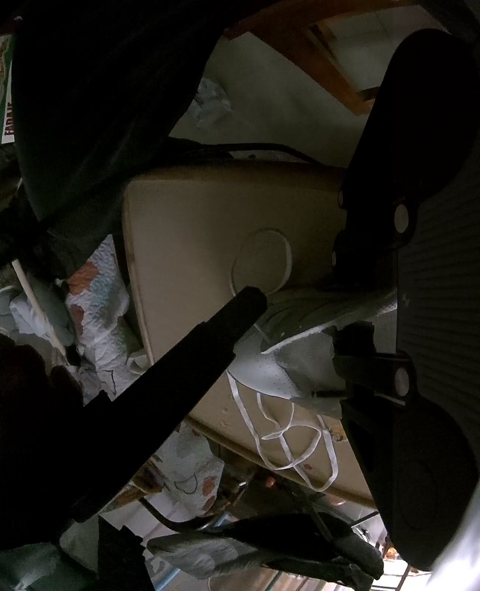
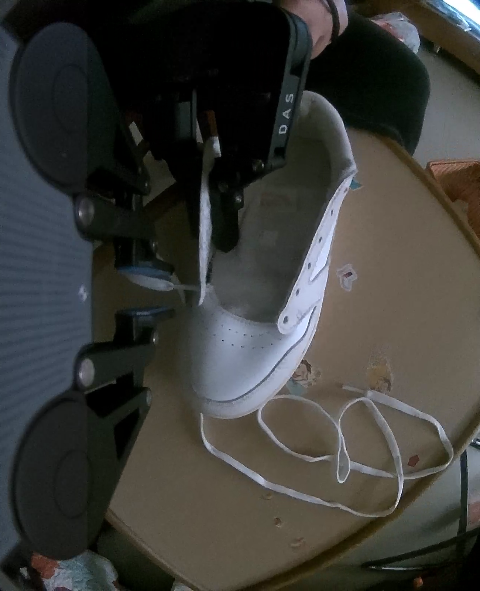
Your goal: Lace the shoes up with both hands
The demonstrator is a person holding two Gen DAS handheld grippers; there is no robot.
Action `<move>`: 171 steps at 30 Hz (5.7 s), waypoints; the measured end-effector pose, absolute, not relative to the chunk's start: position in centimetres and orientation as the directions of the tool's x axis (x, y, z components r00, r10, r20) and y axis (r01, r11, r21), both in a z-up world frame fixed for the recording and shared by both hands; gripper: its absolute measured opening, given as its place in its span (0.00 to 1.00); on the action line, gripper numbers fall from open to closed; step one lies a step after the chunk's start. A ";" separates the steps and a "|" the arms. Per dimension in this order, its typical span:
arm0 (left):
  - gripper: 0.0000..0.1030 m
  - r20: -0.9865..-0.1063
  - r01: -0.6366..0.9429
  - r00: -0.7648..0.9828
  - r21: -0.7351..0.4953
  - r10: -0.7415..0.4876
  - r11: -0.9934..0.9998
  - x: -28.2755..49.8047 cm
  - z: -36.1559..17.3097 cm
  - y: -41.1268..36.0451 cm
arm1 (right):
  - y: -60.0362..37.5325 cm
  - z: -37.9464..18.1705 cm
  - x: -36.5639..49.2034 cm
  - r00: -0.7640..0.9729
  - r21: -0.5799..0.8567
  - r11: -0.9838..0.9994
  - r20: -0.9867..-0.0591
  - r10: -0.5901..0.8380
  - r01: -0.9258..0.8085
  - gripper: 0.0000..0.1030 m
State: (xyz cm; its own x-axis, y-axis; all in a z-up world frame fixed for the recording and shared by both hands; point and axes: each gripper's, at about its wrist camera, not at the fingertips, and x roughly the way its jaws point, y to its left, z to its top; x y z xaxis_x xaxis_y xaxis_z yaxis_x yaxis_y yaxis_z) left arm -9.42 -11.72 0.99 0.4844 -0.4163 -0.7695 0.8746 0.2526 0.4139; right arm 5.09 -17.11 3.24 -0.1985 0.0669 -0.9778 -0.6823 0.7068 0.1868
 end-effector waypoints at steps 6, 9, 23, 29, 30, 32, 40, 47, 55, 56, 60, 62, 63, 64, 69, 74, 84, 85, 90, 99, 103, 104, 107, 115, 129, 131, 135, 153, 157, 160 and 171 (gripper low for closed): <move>0.16 -0.764 0.871 0.492 0.428 -0.417 0.243 -9.7 1.0 -11.6 | -17.1 3.7 6.6 -0.171 0.163 0.702 -0.983 0.059 -0.693 0.04; 0.16 -0.763 0.872 0.490 0.426 -0.421 0.243 -9.7 1.1 -11.5 | -16.8 3.7 6.9 -0.161 0.157 0.699 -0.985 0.062 -0.697 0.04; 0.21 -0.770 0.897 0.437 0.337 -0.466 0.285 -8.3 1.2 -10.9 | -15.6 3.8 5.4 -0.138 0.140 0.720 -0.988 0.062 -0.680 0.04; 0.21 -0.768 0.895 0.443 0.347 -0.463 0.282 -8.3 1.1 -10.8 | -15.4 4.0 5.3 -0.137 0.131 0.716 -0.989 0.050 -0.686 0.08; 0.23 -0.768 0.895 0.443 0.346 -0.462 0.283 -8.3 1.1 -10.8 | -15.3 4.0 5.2 -0.138 0.131 0.713 -0.989 0.048 -0.689 0.09; 0.23 -0.768 0.894 0.443 0.345 -0.462 0.284 -8.3 1.1 -10.7 | -15.1 3.8 5.1 -0.143 0.132 0.706 -0.989 0.044 -0.696 0.12; 0.23 -0.768 0.893 0.446 0.344 -0.460 0.291 -8.3 1.1 -10.7 | -14.6 4.3 5.0 -0.151 0.129 0.686 -0.988 0.027 -0.716 0.18; 0.23 -0.768 0.892 0.447 0.344 -0.459 0.293 -8.4 1.0 -10.7 | -15.5 4.9 4.6 -0.180 0.150 0.687 -0.983 0.029 -0.711 0.18; 0.23 -0.770 0.895 0.440 0.330 -0.462 0.302 -8.2 1.0 -10.6 | -16.3 4.2 5.0 -0.181 0.173 0.738 -0.981 0.070 -0.653 0.17; 0.23 -0.770 0.895 0.440 0.330 -0.462 0.302 -8.3 1.0 -10.6 | -16.4 4.1 5.1 -0.182 0.173 0.738 -0.981 0.069 -0.652 0.16; 0.23 -0.770 0.895 0.438 0.328 -0.464 0.301 -8.3 1.0 -10.5 | -16.4 3.7 5.0 -0.182 0.171 0.737 -0.981 0.066 -0.654 0.06; 0.23 -0.769 0.895 0.439 0.329 -0.465 0.300 -8.3 1.0 -10.5 | -16.4 3.7 5.0 -0.174 0.170 0.736 -0.982 0.071 -0.655 0.05; 0.23 -0.769 0.895 0.439 0.329 -0.465 0.300 -8.3 0.9 -10.5 | -16.4 3.8 5.0 -0.168 0.169 0.735 -0.983 0.075 -0.656 0.04; 0.23 -0.769 0.895 0.438 0.329 -0.466 0.300 -8.3 0.9 -10.5 | -16.4 3.8 5.0 -0.166 0.171 0.736 -0.983 0.081 -0.655 0.04; 0.23 -0.767 0.897 0.434 0.321 -0.473 0.303 -8.2 0.9 -10.3 | -16.2 3.9 5.0 -0.158 0.168 0.735 -0.984 0.084 -0.657 0.04; 0.23 -0.761 0.899 0.434 0.334 -0.481 0.284 -8.3 0.8 -10.1 | -16.4 4.0 5.0 -0.150 0.168 0.747 -0.984 0.093 -0.643 0.04; 0.23 -0.779 0.912 0.405 0.305 -0.479 0.275 -7.6 1.2 -9.9 | -18.2 6.2 4.2 -0.132 0.229 0.745 -0.973 0.188 -0.627 0.14; 0.23 -0.783 0.914 0.396 0.288 -0.480 0.285 -7.3 1.3 -9.9 | -18.7 6.7 4.1 -0.127 0.243 0.746 -0.970 0.210 -0.620 0.16; 0.23 -0.807 0.918 0.343 0.178 -0.481 0.355 -5.7 2.3 -9.2 | -22.1 8.8 4.0 -0.002 0.273 0.800 -0.947 0.322 -0.535 0.17; 0.38 -0.821 0.794 0.251 -0.128 -0.513 0.594 -2.1 3.4 -7.0 | -24.1 6.8 6.0 0.179 0.260 0.874 -0.917 0.357 -0.410 0.17; 0.59 -0.807 0.605 0.219 -0.329 -0.549 0.725 0.3 3.7 -5.6 | -23.0 5.6 6.4 0.188 0.225 0.875 -0.925 0.330 -0.429 0.17; 0.59 -0.804 0.536 0.208 -0.382 -0.556 0.753 0.9 3.6 -5.2 | -22.7 5.4 6.3 0.196 0.203 0.875 -0.929 0.314 -0.440 0.16; 0.58 -0.808 0.318 0.195 -0.484 -0.556 0.815 2.5 2.7 -4.3 | -22.7 5.0 5.9 0.219 0.181 0.874 -0.927 0.305 -0.451 0.16; 0.52 -0.814 -0.097 0.174 -0.574 -0.554 0.813 3.5 0.8 -4.4 | -24.2 5.1 5.8 0.248 0.249 0.875 -0.894 0.372 -0.416 0.16; 0.43 -0.835 -0.352 0.209 -0.550 -0.509 0.758 2.6 0.2 -4.3 | -25.1 3.8 5.4 0.250 0.231 0.865 -0.896 0.368 -0.445 0.17; 0.32 -0.849 -0.335 0.207 -0.529 -0.487 0.780 2.7 0.6 -4.4 | -25.2 3.8 5.1 0.256 0.229 0.870 -0.895 0.364 -0.437 0.17; 0.25 -0.862 -0.303 0.192 -0.507 -0.469 0.807 2.9 1.0 -4.4 | -25.2 3.8 4.5 0.273 0.223 0.880 -0.893 0.357 -0.420 0.17; 0.23 -0.869 -0.276 0.170 -0.496 -0.466 0.823 3.9 1.1 -5.8 | -25.6 3.6 3.6 0.297 0.241 0.886 -0.879 0.372 -0.396 0.17; 0.16 -0.862 -0.254 0.176 -0.506 -0.475 0.825 3.6 1.2 -6.0 | -25.6 3.5 3.6 0.298 0.245 0.888 -0.878 0.373 -0.390 0.17; 0.12 -0.865 -0.223 0.189 -0.499 -0.465 0.838 3.5 1.4 -6.4 | -25.6 3.5 3.5 0.301 0.246 0.889 -0.877 0.373 -0.386 0.17; 0.09 -0.854 -0.194 0.233 -0.509 -0.465 0.838 2.8 1.7 -6.0 | -25.8 3.7 2.8 0.335 0.246 0.893 -0.863 0.378 -0.376 0.18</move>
